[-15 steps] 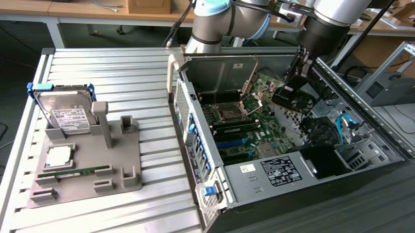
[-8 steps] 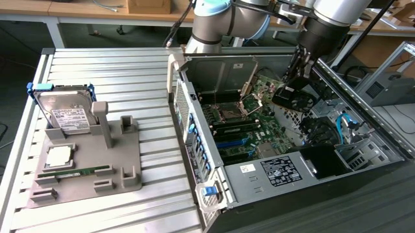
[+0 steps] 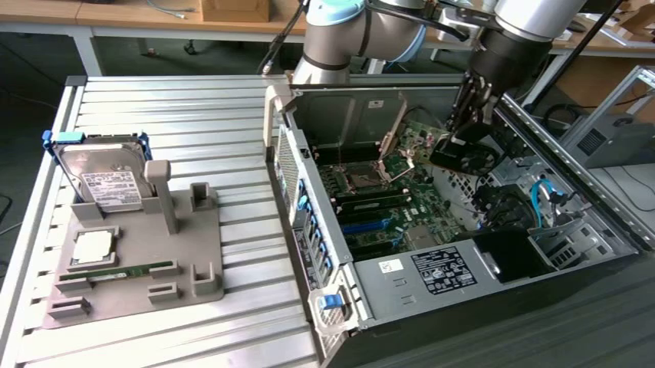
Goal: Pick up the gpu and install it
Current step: 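Insert the gpu into the slot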
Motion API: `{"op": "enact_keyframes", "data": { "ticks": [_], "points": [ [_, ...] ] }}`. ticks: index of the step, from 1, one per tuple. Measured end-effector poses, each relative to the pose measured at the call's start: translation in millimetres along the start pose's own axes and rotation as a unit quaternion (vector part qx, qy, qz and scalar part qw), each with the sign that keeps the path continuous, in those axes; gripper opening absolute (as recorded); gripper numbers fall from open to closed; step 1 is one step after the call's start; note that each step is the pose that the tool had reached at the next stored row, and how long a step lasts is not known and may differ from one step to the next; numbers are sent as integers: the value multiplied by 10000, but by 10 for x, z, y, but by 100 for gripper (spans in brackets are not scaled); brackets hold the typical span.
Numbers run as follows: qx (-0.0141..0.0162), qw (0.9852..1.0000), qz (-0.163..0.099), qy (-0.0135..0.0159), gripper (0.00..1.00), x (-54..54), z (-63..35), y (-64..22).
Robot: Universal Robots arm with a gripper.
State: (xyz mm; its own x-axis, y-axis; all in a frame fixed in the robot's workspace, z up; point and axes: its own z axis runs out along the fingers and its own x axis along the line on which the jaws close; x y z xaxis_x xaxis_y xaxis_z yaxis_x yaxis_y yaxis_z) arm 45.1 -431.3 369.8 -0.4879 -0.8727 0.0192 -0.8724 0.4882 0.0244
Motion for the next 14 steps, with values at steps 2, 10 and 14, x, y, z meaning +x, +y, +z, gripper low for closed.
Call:
{"op": "enact_keyframes", "data": {
  "ticks": [2,10,14],
  "points": [
    [2,9999,-107,2,27,0,1,0],
    [10,9987,-507,12,27,0,3,0],
    [12,9978,-660,16,27,0,4,0]
  ]
}}
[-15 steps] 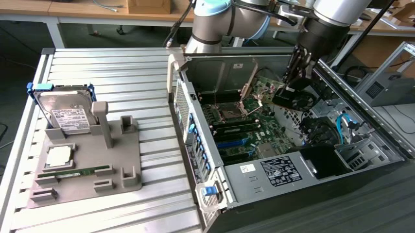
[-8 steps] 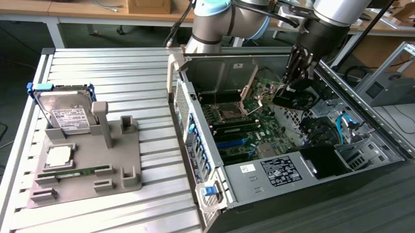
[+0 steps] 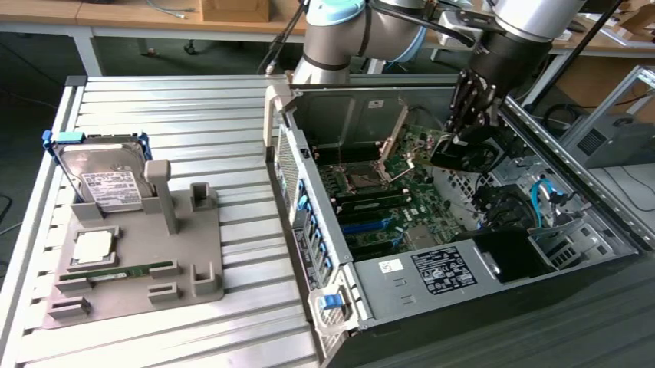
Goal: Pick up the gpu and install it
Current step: 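Insert the gpu into the slot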
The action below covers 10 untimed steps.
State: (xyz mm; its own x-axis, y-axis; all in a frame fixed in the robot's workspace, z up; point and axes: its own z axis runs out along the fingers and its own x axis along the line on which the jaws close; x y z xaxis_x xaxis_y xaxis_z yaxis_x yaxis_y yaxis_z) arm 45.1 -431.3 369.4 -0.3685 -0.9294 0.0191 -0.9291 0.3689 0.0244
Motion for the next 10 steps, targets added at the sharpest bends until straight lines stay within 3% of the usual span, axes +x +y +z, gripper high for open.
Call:
{"op": "enact_keyframes", "data": {
  "ticks": [10],
  "points": [
    [8,9992,-403,10,27,0,4,0]
  ]
}}
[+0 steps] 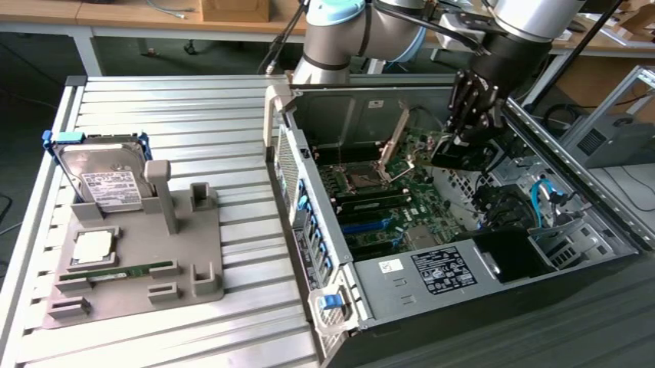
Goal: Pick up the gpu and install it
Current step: 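Insert the gpu into the slot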
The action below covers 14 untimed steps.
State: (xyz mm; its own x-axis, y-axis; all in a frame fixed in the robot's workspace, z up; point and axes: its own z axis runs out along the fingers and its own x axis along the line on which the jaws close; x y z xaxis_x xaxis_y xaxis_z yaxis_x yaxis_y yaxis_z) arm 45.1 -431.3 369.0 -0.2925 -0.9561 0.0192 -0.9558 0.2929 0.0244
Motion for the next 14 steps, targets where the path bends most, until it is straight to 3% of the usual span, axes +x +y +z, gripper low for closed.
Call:
{"op": "enact_keyframes", "data": {
  "ticks": [6,14],
  "points": [
    [4,9998,-216,5,27,0,2,0],
    [11,9983,-583,14,27,0,5,0]
  ]
}}
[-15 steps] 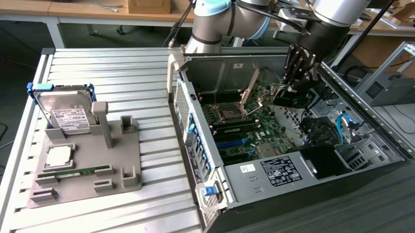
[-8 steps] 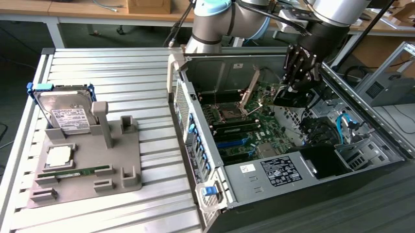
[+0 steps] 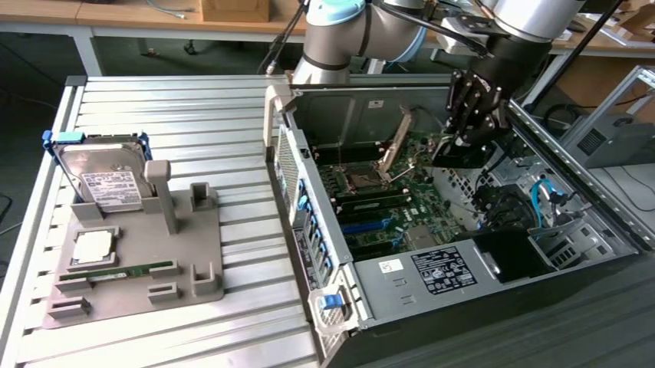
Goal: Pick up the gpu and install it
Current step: 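Insert the gpu into the slot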
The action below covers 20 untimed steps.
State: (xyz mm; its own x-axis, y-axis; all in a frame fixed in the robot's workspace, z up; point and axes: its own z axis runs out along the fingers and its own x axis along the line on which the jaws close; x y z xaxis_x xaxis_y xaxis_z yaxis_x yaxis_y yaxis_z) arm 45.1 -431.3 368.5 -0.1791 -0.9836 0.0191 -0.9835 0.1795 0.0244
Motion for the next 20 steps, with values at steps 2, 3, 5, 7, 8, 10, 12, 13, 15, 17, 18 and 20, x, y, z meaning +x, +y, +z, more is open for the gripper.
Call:
{"op": "enact_keyframes", "data": {
  "ticks": [2,3,5,7,8,10,12,13,15,17,18,20],
  "points": [
    [2,10000,-92,3,27,0,1,0],
    [3,9999,-139,3,27,0,1,0],
    [5,9997,-240,6,27,0,2,0],
    [7,9994,-342,8,27,0,4,0],
    [8,9991,-415,11,27,0,4,0],
    [10,9986,-520,13,27,0,6,0],
    [12,9981,-618,15,27,0,7,0],
    [13,9978,-667,17,27,0,7,0],
    [14,9973,-734,18,27,0,8,0],
    [14,9973,-737,19,27,0,8,0],
    [14,9973,-737,18,27,0,8,0],
    [14,9973,-736,18,27,15,9,-3]
  ]
}}
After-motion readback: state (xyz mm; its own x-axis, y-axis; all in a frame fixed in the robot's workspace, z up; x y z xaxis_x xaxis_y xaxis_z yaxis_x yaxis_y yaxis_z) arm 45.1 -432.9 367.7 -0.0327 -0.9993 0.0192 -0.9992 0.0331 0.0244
